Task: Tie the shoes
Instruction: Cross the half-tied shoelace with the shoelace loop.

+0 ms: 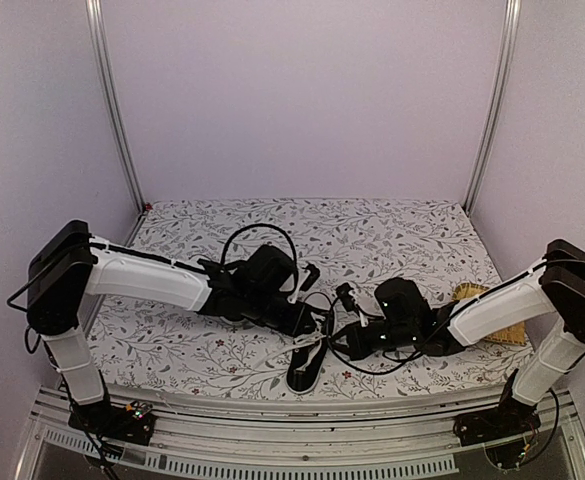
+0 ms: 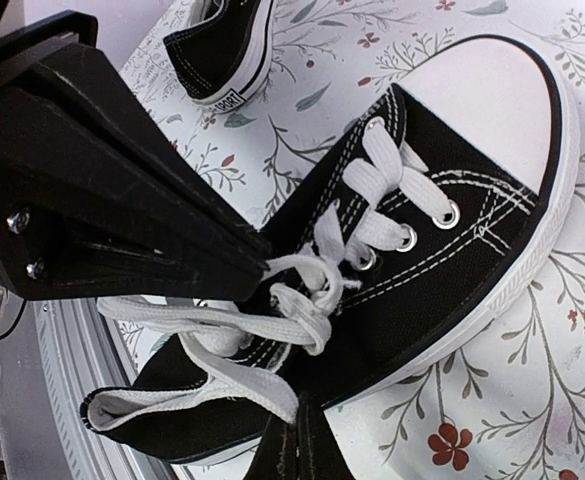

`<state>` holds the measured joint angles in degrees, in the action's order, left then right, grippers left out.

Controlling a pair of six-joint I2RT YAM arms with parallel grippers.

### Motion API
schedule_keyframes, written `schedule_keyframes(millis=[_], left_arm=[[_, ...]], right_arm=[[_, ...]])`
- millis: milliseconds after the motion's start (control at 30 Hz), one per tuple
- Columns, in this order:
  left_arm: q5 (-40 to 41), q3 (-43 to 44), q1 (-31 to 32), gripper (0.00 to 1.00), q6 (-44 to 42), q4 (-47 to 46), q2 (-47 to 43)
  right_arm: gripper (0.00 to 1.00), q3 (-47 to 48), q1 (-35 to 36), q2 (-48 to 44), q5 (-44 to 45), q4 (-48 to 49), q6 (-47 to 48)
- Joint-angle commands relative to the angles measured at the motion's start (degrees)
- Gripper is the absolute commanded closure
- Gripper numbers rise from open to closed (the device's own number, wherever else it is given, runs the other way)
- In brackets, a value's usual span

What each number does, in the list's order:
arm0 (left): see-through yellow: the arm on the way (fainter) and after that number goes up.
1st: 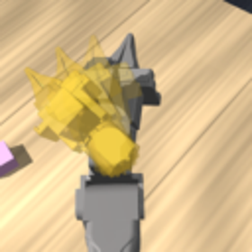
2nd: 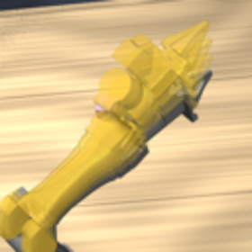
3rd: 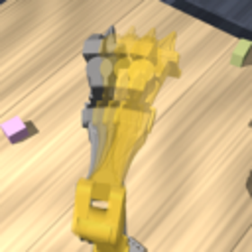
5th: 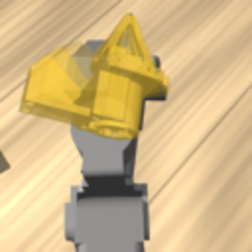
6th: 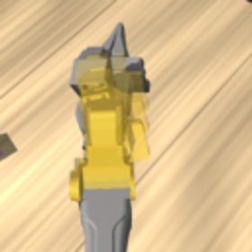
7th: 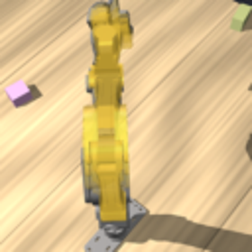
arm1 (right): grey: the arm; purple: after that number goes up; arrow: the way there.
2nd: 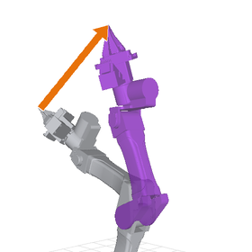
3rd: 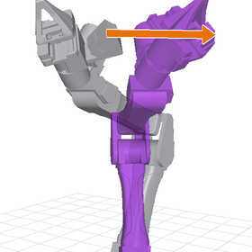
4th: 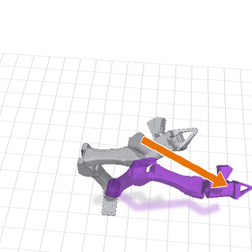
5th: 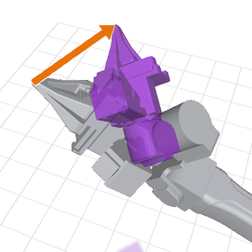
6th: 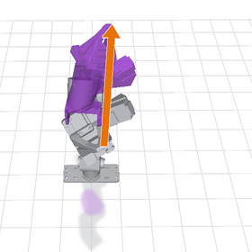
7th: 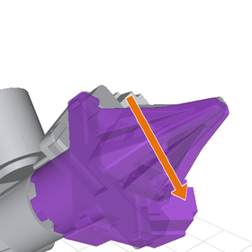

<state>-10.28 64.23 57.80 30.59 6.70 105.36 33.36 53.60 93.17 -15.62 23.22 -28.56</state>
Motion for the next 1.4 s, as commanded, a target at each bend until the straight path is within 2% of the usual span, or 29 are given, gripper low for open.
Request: schedule_keyframes(millis=[0,233,900,1233,1367], left_arm=[[2.8,-3.0,0.5,1.0,2.5,-2.8,-5.1],[0.8,-8.4,0.5,1.0,6.9,-11.3,-6.3],[-2.3,-11.7,0.6,1.0,10.3,-18.2,-4.9],[-6.7,-16.0,0.6,1.0,13.9,-25.1,-4.7],[-6.5,-17.5,0.3,0.87,14.3,-25.5,-6.6]], right_arm=[[0.98,2.3,-0.1,-2.6,-0.6,0.2,-0.7],[0.98,6.0,-0.1,0.3,-1.8,0.1,-0.8],[0.98,10.6,0.8,9.2,-4.9,0.6,-0.6],[0.98,9.8,0.8,9.6,-1.5,2.4,-3.2],[0.98,9.5,0.7,9.8,-1.6,3.1,-3.9]])
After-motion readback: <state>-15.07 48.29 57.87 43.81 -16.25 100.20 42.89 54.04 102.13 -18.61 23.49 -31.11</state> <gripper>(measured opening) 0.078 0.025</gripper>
